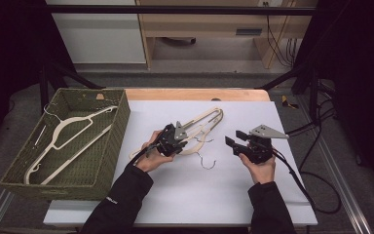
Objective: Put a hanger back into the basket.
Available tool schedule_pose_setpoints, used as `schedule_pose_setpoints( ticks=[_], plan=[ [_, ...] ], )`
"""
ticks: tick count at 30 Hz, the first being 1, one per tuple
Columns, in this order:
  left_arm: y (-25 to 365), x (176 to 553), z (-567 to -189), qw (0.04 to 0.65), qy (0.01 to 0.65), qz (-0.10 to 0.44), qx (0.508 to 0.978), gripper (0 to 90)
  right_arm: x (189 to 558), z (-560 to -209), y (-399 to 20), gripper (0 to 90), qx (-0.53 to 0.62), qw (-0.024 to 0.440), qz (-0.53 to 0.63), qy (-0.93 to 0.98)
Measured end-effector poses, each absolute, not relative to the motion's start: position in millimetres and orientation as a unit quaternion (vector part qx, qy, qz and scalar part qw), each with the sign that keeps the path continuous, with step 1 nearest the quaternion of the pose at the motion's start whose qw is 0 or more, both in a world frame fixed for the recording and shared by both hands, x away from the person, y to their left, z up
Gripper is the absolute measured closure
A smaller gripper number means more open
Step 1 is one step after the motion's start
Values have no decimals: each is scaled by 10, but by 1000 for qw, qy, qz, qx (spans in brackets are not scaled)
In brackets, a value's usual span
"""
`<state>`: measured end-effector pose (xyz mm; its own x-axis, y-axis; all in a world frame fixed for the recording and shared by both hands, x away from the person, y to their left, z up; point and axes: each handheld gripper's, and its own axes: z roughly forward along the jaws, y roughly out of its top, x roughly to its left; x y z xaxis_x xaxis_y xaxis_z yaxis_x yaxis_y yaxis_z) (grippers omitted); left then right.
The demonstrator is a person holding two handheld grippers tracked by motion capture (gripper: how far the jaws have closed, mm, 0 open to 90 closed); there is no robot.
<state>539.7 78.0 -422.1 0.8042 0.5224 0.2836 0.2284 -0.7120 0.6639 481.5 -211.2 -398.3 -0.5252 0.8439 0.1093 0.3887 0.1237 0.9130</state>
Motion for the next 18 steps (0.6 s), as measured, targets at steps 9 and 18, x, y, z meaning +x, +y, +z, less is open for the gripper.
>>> schedule_pose_setpoints(
  ticks=[9,18],
  plan=[
    [922,5488,-4051,316,230,253,885,804,4649,-4046,-2321,211,428,218,529,700],
    [1083,5579,-3982,327,258,270,868,837,4559,-4131,-2469,122,437,201,525,702]
  ],
)
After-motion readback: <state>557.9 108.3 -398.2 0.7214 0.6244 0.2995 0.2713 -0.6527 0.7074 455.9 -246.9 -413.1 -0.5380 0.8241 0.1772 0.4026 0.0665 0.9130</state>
